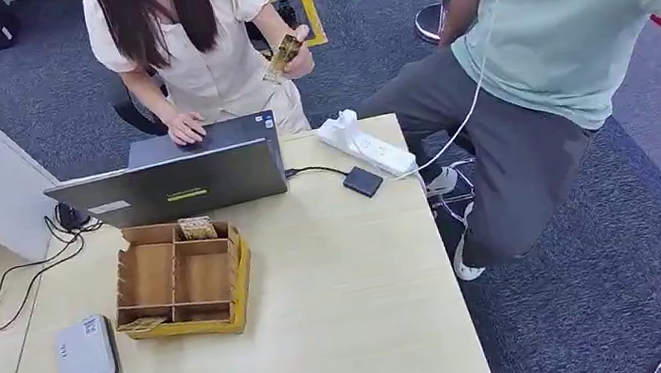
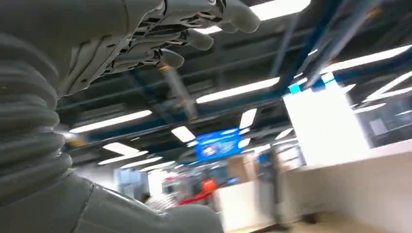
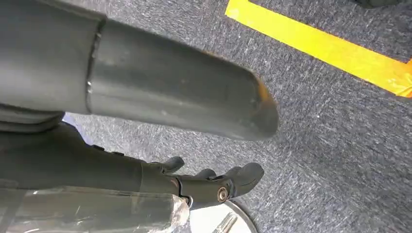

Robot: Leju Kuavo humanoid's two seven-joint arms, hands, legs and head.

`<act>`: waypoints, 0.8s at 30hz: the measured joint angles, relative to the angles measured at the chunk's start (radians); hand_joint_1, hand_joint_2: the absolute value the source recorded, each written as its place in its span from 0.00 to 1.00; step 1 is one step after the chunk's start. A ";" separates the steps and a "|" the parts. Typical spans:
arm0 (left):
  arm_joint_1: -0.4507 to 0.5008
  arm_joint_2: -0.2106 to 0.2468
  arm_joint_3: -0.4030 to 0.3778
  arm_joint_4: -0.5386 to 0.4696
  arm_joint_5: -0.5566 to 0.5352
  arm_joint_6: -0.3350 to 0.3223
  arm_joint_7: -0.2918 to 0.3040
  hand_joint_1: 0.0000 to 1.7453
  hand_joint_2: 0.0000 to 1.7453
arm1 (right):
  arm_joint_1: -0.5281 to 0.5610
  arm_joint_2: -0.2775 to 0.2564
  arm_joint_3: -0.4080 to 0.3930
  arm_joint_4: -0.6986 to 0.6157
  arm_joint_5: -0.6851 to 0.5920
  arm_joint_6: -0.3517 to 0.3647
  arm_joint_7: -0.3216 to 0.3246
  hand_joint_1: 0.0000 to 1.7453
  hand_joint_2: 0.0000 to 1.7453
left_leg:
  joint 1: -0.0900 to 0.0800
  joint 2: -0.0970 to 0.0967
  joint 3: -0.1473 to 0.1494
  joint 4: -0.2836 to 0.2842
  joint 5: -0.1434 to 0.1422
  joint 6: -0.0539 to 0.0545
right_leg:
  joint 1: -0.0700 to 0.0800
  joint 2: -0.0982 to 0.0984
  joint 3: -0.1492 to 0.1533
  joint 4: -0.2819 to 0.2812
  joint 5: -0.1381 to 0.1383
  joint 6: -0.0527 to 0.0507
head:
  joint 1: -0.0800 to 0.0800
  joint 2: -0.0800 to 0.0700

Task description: Pass the card to the sensor for recognition and then transmit it.

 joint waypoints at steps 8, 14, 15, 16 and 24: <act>0.196 -0.008 0.251 0.137 0.000 0.075 0.222 0.00 1.00 | 0.005 0.001 0.002 0.000 0.000 0.002 0.013 0.00 0.00 | -0.001 0.002 0.003 0.000 -0.002 0.001 | -0.001 0.002 0.003 0.000 -0.002 0.000 | 0.000 0.000; 0.311 -0.084 0.313 0.188 0.000 0.067 0.363 0.00 1.00 | 0.004 0.007 0.002 0.000 0.000 0.002 0.013 0.00 0.00 | -0.001 -0.003 0.002 0.000 -0.003 0.003 | -0.001 -0.005 0.004 -0.001 -0.003 0.001 | 0.001 0.000; 0.327 -0.101 0.312 0.189 0.000 0.062 0.386 0.00 1.00 | 0.004 0.008 0.001 0.000 0.000 0.002 0.013 0.00 0.00 | -0.001 -0.002 0.002 0.000 -0.003 0.003 | -0.001 -0.005 0.004 -0.001 -0.003 0.001 | 0.001 0.000; 0.339 -0.115 0.311 0.190 0.000 0.061 0.398 0.00 1.00 | 0.004 0.008 0.000 0.000 0.000 0.002 0.013 0.00 0.00 | -0.001 -0.003 0.002 0.000 -0.003 0.003 | -0.001 -0.005 0.004 -0.001 -0.003 0.001 | 0.001 0.000; 0.374 -0.169 0.305 0.195 0.000 0.053 0.411 0.00 1.00 | 0.004 0.009 -0.002 -0.002 0.000 0.002 0.014 0.00 0.00 | -0.001 -0.005 0.004 0.000 -0.003 0.003 | -0.001 -0.007 0.006 -0.001 -0.003 0.001 | 0.002 0.000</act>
